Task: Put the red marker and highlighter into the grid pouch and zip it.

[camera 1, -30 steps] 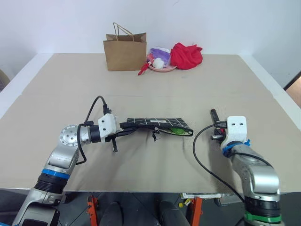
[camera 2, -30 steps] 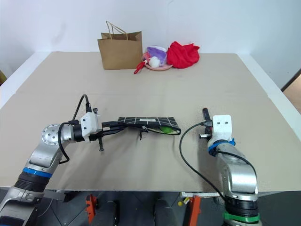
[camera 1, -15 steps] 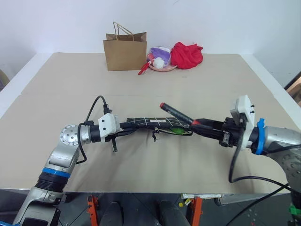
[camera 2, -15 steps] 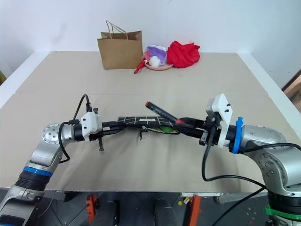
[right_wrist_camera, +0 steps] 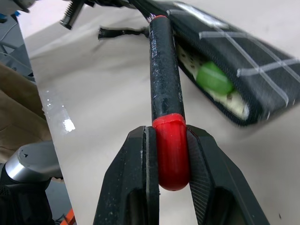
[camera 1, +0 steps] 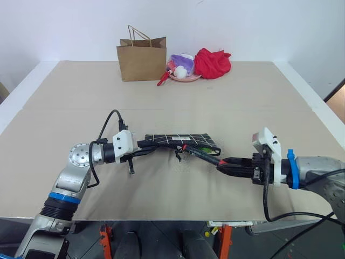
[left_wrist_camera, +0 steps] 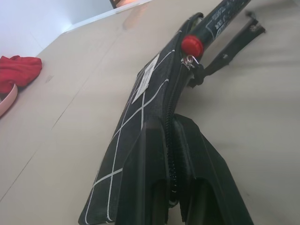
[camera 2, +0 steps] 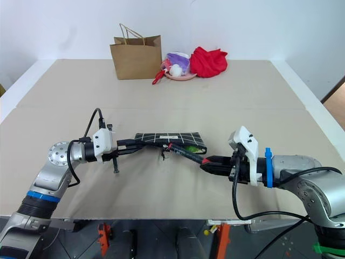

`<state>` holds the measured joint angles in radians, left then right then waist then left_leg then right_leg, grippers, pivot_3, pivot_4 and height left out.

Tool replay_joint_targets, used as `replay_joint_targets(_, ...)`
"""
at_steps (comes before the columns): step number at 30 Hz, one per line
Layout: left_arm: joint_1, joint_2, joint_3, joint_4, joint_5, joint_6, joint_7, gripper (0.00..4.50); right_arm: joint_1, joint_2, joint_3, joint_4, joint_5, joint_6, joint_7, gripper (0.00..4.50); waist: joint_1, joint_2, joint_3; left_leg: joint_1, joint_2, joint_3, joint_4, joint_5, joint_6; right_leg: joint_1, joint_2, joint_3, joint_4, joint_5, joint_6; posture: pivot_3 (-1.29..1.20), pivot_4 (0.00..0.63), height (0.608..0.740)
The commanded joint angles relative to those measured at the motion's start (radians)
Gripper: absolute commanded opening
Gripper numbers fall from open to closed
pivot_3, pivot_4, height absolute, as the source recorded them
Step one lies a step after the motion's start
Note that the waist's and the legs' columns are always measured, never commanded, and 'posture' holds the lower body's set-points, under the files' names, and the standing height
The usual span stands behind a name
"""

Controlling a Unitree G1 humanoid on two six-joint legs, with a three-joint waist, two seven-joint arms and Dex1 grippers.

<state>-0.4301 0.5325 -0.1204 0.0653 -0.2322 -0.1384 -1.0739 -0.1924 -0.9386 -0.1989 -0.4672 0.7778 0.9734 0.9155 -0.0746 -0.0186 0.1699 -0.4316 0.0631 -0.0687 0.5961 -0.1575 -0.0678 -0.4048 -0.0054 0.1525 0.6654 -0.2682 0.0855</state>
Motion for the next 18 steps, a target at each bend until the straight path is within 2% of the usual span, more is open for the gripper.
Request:
replay_joint_targets(1, -0.004, 0.010, 0.016, -0.033, -0.004, -0.011, 0.007, 0.00, -0.006, -0.028, -0.014, 0.008, -0.013, -0.002, -0.010, 0.55, 0.000, 0.000, 0.000, 0.000, 0.000, 0.000, 0.000, 0.000, 0.000, 0.000, 0.000, 0.000, 0.000, 0.000, 0.000, 0.00, 0.150, 0.740)
replay_joint_targets(9, -0.005, 0.005, 0.012, -0.033, -0.002, -0.010, 0.011, 0.00, -0.036, -0.026, 0.000, 0.038, -0.037, -0.015, -0.021, 0.55, 0.000, 0.000, 0.000, 0.000, 0.000, 0.000, 0.000, 0.000, 0.000, 0.000, 0.000, 0.000, 0.000, 0.000, 0.000, 0.00, 0.150, 0.740)
replay_joint_targets(18, -0.006, -0.011, 0.005, -0.040, 0.001, -0.009, 0.017, 0.00, -0.150, 0.011, 0.144, 0.089, -0.100, -0.048, -0.012, 0.55, -0.001, 0.000, 0.000, 0.000, 0.000, 0.000, 0.000, 0.000, 0.000, 0.000, 0.000, 0.000, 0.000, 0.000, 0.000, 0.00, 0.150, 0.740)
